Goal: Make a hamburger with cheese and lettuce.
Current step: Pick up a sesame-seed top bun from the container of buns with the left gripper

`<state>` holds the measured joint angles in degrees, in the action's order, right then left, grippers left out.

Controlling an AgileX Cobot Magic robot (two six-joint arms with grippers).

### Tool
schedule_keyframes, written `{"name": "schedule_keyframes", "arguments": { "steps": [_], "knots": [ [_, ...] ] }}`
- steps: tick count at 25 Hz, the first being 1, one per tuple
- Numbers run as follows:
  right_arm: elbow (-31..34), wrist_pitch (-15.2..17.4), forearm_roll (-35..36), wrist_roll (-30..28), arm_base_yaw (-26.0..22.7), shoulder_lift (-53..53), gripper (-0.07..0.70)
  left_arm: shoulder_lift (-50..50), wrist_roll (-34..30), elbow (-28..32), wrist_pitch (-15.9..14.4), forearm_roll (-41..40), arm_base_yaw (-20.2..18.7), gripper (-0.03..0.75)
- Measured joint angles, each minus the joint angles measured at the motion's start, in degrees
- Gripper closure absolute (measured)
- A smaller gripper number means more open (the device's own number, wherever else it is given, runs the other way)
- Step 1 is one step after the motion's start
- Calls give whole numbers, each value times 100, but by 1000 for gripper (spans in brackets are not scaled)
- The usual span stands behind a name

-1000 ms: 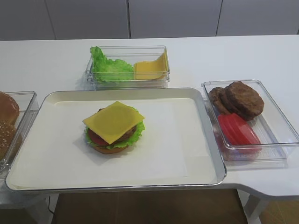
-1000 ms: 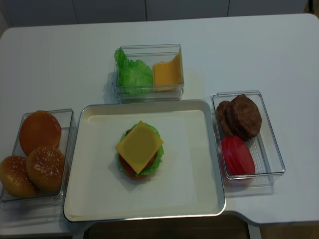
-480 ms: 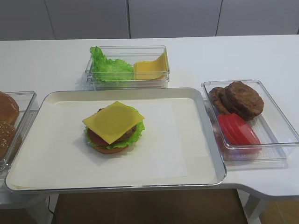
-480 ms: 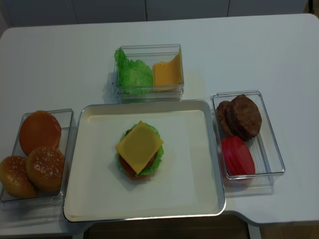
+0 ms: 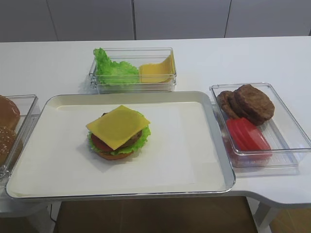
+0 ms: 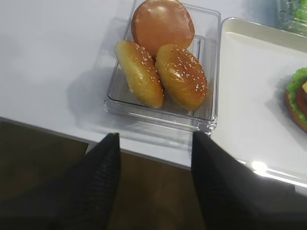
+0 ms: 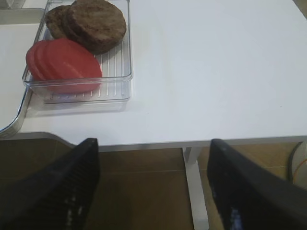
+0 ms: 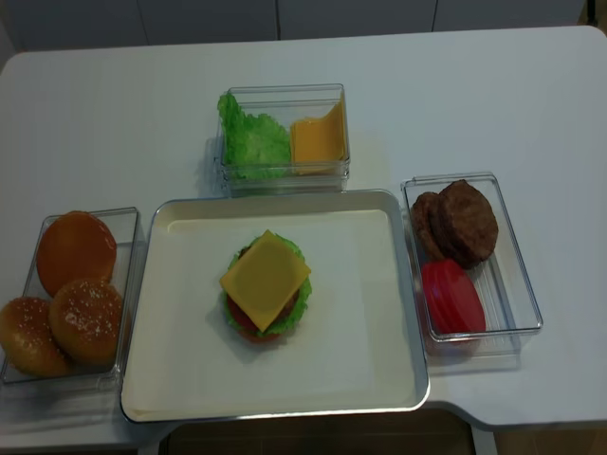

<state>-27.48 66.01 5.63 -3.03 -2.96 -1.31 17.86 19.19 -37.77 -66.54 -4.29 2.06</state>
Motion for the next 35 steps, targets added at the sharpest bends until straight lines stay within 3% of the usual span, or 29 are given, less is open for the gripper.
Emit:
{"name": "schedule_keyframes", "arguments": {
  "steps": [5,13,16,21,24,27,35],
  "knots": [
    [0,0,0,0,0,0,99,1085,678,-213,222,-80,0,354],
    [0,0,0,0,0,0,99,2687,1403,-685,251,-268,13,354],
    [0,0,0,0,0,0,99,3234,1415,-842,266,-144,256,353],
    [0,0,10,0,0,0,99,3782,717,-851,275,299,1225,352],
    [0,0,10,0,0,0,99,3912,219,-851,369,641,1610,352],
    [0,0,10,0,0,0,99,4019,-167,-855,502,815,1667,352],
    [0,0,10,0,0,0,99,4574,-438,-899,836,1041,1676,352]
  ]
}}
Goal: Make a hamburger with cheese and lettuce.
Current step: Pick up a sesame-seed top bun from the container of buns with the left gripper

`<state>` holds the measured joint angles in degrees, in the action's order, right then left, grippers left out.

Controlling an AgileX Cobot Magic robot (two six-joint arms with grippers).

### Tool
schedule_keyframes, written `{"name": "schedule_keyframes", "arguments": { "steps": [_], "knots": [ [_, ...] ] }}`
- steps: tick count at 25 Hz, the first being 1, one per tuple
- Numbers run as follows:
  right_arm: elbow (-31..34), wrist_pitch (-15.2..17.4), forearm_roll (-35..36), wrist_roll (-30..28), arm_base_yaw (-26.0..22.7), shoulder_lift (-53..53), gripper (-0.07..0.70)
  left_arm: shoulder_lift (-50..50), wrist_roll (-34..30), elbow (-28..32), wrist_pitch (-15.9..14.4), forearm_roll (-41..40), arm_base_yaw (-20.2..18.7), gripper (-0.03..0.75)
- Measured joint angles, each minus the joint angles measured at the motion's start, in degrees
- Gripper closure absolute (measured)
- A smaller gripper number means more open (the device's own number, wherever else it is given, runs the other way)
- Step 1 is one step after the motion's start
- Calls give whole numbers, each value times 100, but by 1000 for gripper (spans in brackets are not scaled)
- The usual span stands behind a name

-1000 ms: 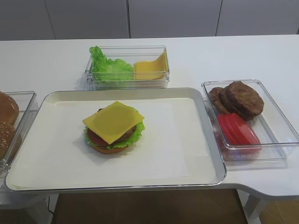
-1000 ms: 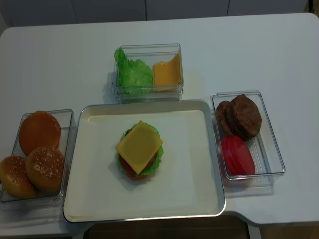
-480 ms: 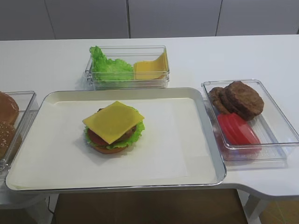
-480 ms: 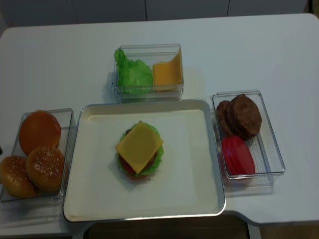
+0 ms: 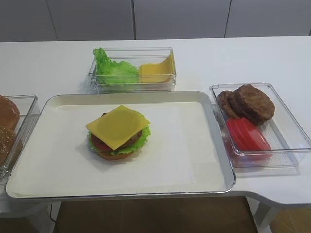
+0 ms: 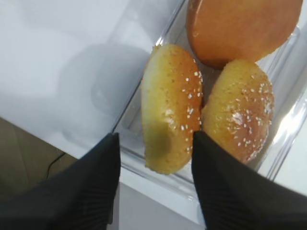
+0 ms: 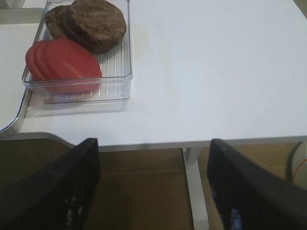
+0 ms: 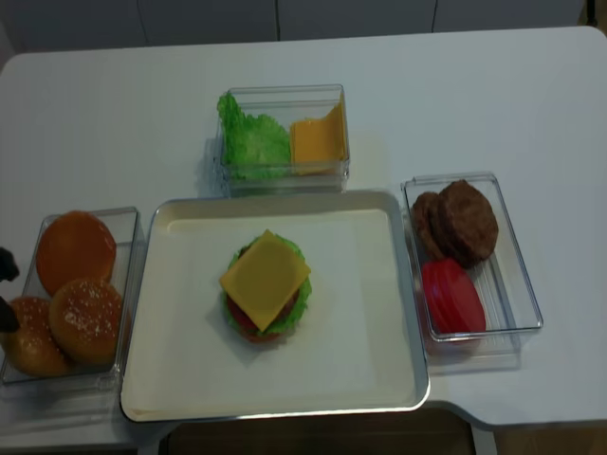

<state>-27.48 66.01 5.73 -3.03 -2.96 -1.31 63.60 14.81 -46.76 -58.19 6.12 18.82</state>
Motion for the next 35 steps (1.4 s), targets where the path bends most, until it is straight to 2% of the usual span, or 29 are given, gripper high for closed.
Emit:
{"name": "schedule_keyframes", "arguments": {
  "steps": [9,16,24,31,35],
  "knots": [
    [0,0,0,0,0,0,99,450,-431,0,209,158,51,352],
    [0,0,0,0,0,0,99,662,-1104,0,266,745,503,352],
    [0,0,0,12,0,0,99,676,-1539,0,415,1084,516,354],
    [0,0,0,12,0,0,99,688,-1625,0,450,1157,516,354],
    [0,0,0,12,0,0,99,799,-1635,0,440,1157,525,382]
  ]
}}
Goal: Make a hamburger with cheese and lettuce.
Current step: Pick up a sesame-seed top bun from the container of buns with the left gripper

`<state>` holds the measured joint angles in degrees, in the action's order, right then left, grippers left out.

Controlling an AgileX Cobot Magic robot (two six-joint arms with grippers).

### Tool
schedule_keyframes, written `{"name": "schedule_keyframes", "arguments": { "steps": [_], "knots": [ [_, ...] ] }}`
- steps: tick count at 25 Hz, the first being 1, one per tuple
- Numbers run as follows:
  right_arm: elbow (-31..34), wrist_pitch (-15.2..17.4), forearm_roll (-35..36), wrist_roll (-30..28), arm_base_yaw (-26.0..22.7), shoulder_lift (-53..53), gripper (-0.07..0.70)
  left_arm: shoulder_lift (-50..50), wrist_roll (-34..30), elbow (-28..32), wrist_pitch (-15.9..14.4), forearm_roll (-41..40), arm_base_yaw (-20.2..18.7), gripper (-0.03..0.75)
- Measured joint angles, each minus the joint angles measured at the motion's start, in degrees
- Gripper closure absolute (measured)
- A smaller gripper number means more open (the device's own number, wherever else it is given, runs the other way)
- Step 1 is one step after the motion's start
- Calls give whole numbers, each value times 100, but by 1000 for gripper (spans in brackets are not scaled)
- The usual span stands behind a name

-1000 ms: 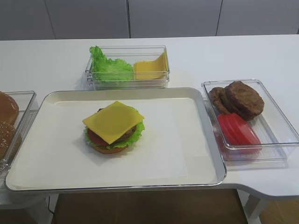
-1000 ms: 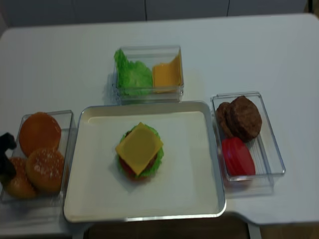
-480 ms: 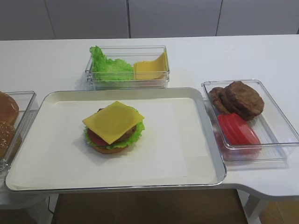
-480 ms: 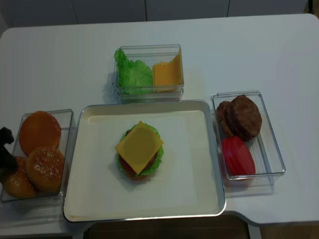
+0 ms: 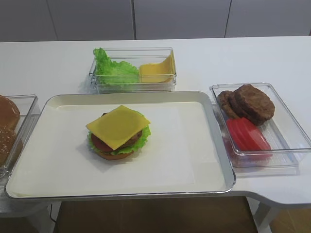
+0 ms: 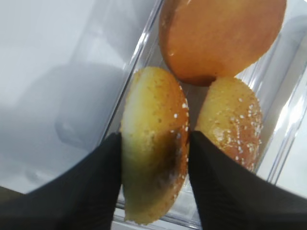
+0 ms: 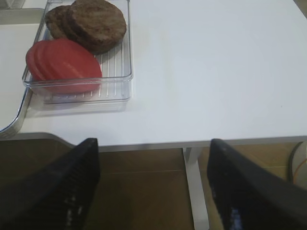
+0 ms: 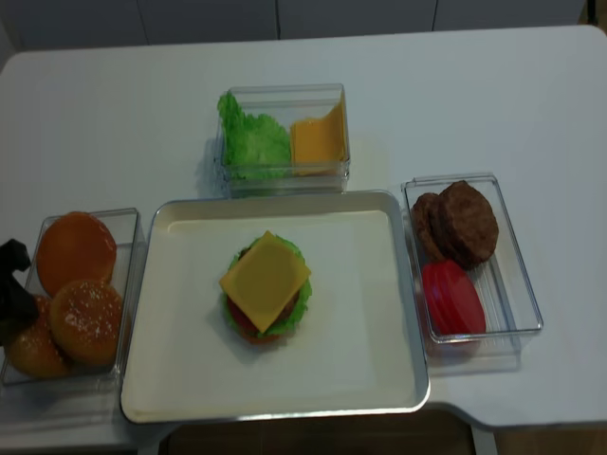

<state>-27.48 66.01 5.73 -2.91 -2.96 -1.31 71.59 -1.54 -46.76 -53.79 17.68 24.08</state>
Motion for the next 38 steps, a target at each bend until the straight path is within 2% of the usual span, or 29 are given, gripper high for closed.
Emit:
{"name": "schedule_keyframes", "arguments": {
  "steps": [4,14,30,38],
  "knots": [
    [0,0,0,0,0,0,99,150,0,0,-79,21,0,409],
    [0,0,0,-10,0,0,99,159,-12,-9,-58,71,0,475],
    [0,0,0,-10,0,0,99,-42,-21,-20,-46,-54,0,486],
    [0,0,0,-10,0,0,99,-229,-21,-335,-162,-117,0,489]
  ]
}}
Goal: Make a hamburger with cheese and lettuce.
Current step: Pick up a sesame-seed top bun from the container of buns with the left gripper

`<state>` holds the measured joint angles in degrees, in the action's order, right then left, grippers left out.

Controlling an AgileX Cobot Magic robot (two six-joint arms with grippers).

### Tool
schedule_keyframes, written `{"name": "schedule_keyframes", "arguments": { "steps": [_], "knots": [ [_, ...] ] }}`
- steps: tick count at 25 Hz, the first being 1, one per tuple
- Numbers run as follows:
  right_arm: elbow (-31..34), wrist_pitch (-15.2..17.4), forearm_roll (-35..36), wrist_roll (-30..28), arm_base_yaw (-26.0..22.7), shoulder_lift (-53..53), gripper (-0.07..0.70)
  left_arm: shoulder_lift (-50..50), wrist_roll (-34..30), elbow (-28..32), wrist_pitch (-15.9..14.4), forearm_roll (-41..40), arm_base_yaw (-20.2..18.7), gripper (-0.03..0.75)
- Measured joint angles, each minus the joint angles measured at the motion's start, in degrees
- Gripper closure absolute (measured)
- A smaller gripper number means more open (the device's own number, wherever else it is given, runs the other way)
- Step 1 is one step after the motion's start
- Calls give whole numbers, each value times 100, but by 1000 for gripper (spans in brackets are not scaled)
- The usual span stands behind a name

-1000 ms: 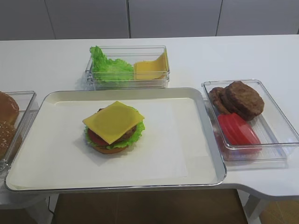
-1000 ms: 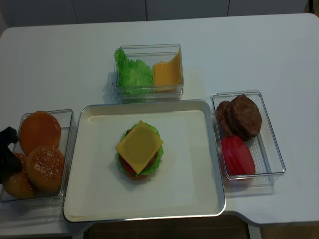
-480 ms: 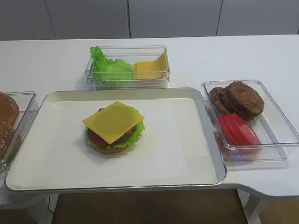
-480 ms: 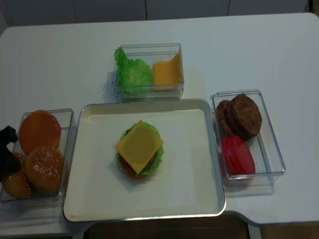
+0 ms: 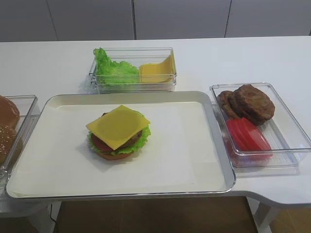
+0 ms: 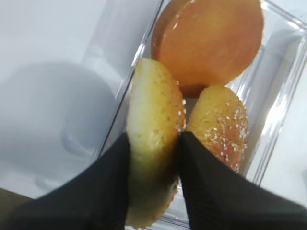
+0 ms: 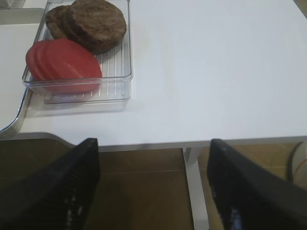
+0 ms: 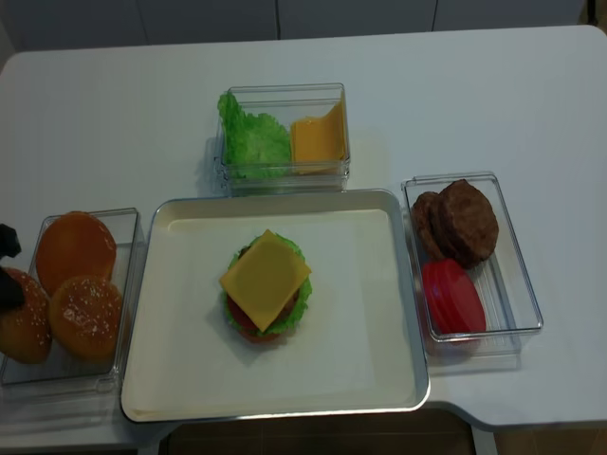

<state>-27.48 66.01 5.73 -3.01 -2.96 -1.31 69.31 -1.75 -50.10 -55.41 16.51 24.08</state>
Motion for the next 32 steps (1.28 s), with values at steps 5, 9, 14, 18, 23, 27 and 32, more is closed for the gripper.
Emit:
{"name": "schedule_keyframes", "arguments": {
  "steps": [5,9,14,18,23,27,32],
  "knots": [
    [0,0,0,0,0,0,99,-68,0,-395,-185,10,0,491],
    [0,0,0,0,0,0,99,-132,0,-836,-232,10,0,492],
    [0,0,0,0,0,0,99,-147,22,-1263,-394,182,0,492],
    [0,0,0,0,0,0,99,-147,-114,-1329,-488,660,-58,493],
    [0,0,0,0,0,0,99,-147,-370,-1329,-548,954,-581,496],
    [0,0,0,0,0,0,99,-147,-487,-1329,-570,1356,-1022,496],
    [0,0,0,0,0,0,99,-147,-869,-1329,-570,2113,-1430,496]
  ]
}}
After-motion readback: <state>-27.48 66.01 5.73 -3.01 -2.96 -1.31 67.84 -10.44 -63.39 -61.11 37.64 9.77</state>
